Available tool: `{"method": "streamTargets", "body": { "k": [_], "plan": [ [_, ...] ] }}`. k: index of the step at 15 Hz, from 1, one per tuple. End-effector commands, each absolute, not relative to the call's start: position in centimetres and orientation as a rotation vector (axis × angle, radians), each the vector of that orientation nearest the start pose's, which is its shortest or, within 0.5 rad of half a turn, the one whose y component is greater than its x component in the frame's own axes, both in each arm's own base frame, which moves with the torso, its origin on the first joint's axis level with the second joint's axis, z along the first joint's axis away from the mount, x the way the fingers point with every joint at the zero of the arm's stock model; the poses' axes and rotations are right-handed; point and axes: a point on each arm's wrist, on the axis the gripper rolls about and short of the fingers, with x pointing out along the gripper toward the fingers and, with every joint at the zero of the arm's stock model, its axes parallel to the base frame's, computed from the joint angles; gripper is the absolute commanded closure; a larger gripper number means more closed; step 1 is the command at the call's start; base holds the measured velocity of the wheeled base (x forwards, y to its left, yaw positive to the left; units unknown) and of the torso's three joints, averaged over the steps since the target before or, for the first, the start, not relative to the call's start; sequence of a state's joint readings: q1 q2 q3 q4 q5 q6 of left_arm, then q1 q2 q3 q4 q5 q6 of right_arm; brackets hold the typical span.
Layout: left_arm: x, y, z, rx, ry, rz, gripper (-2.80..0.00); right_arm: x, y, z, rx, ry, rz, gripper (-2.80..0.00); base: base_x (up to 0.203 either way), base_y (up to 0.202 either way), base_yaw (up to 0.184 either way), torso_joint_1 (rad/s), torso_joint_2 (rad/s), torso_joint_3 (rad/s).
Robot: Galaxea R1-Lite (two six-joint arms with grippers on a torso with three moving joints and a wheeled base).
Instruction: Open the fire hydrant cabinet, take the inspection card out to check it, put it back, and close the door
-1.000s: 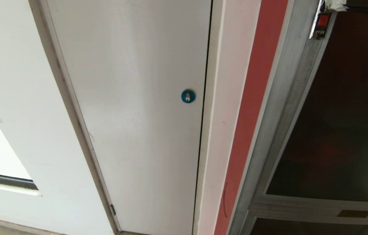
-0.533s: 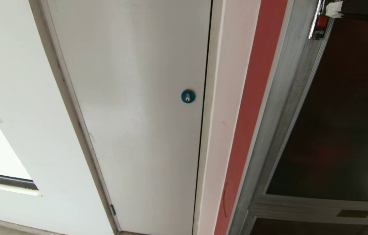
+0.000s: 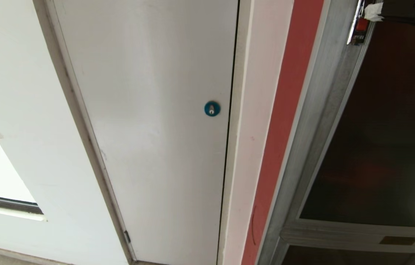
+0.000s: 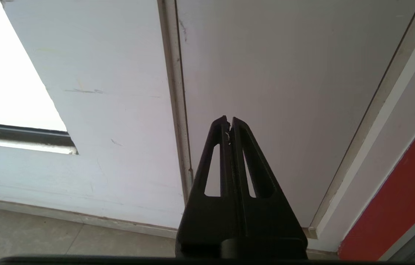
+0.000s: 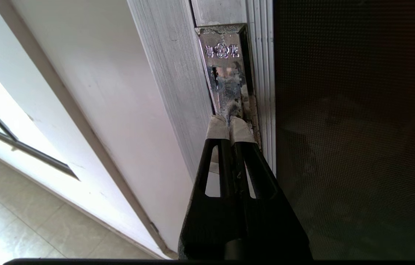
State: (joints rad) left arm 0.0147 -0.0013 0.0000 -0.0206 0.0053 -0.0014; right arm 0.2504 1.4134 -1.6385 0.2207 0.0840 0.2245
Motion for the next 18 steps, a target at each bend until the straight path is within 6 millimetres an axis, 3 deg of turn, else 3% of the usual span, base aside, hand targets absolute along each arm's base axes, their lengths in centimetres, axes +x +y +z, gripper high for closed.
{"method": "streamTargets", "body": {
  "k": [1,12,18],
  "plan": [
    [-2.2,0.0,7.6,-0.001,-0.017,0.02,0.0,20.5,5.3,40.7,0.223,0.043,0.326,0.0,0.0,0.0,0.0,0.0,0.0,0.0],
    [-2.2,0.0,7.6,-0.001,-0.016,0.02,0.0,21.3,5.2,40.4,0.222,0.055,0.312,0.0,0.0,0.0,0.0,0.0,0.0,0.0],
    [-2.2,0.0,7.6,-0.003,-0.017,0.021,0.0,19.9,4.9,41.2,0.225,0.019,0.327,0.0,0.0,0.0,0.0,0.0,0.0,0.0]
  ]
}}
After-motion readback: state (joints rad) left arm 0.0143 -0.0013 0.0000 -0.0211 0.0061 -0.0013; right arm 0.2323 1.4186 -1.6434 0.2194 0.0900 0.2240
